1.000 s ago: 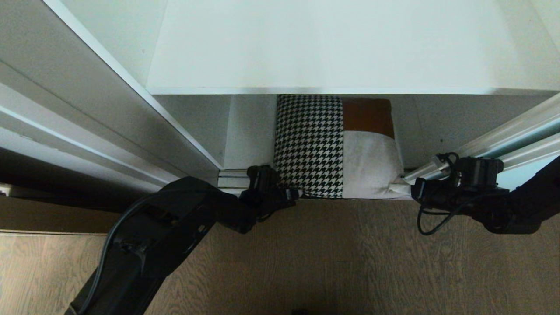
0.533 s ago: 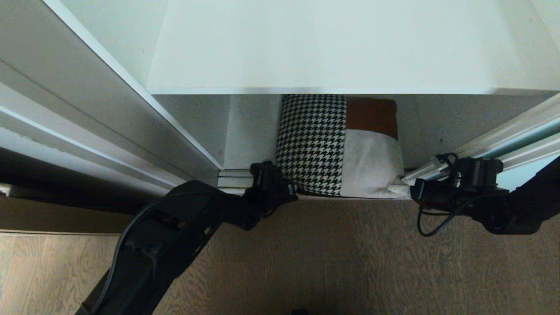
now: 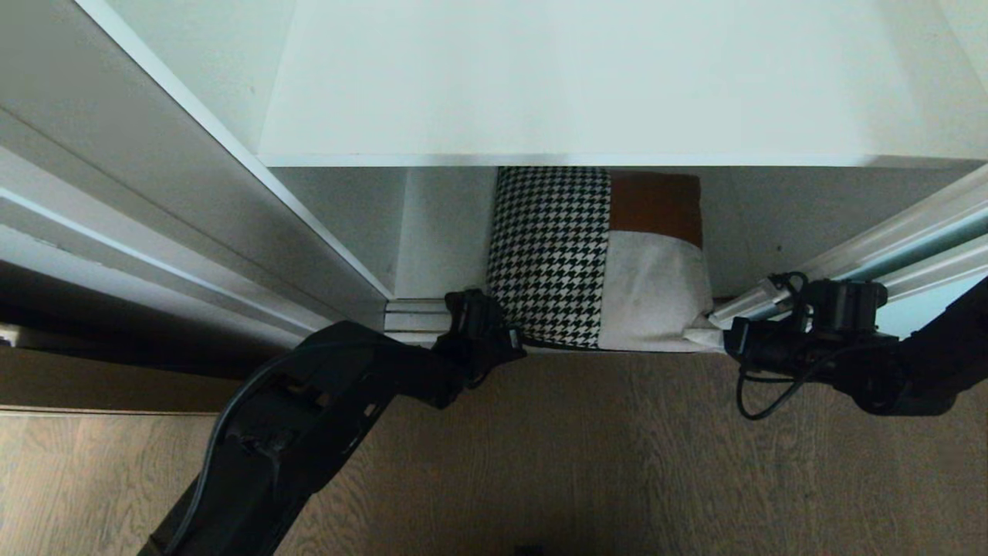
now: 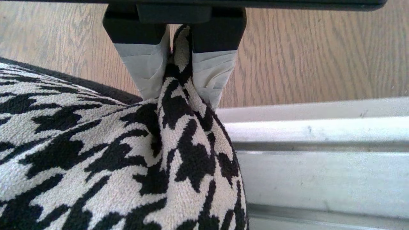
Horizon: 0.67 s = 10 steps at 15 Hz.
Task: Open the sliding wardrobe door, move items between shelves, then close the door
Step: Place the pillow on the higher shelf
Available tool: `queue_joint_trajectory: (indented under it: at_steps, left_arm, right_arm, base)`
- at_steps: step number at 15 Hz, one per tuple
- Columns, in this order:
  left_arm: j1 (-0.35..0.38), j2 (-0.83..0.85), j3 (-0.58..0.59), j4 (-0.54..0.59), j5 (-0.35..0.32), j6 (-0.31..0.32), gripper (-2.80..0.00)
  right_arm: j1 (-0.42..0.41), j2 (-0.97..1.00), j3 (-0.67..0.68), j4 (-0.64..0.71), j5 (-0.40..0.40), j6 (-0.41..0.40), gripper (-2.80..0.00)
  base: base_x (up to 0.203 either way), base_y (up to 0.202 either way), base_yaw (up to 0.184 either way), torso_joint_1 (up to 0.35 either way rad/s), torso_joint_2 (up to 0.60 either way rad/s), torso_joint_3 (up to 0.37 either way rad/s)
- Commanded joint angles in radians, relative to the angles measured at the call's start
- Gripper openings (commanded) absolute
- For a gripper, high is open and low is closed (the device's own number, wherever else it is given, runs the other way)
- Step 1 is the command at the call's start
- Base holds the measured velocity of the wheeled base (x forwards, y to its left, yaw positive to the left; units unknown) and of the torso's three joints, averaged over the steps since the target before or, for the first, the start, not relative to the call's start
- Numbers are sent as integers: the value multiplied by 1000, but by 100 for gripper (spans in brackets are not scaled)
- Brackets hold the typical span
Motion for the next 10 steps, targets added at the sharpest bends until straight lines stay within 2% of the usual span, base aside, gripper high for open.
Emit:
queue_joint_trajectory:
  at_steps: [1,5,10]
  left_arm:
    - [-1,-25,36,-1,4,-3,-280]
    - [-17,-115,146,-10,3,-12,-280]
    - [-18,-167,179,-43,16,-50,-280]
  right_arm:
    - [1,-17,10,-5,4,3,-280]
    - [8,-94,71,-6,3,4,-280]
    - [22,-194,182,-15,1,-15,-280]
  base:
    - [0,0,0,0,0,0]
    - [0,0,0,0,0,0]
    - [0,0,0,0,0,0]
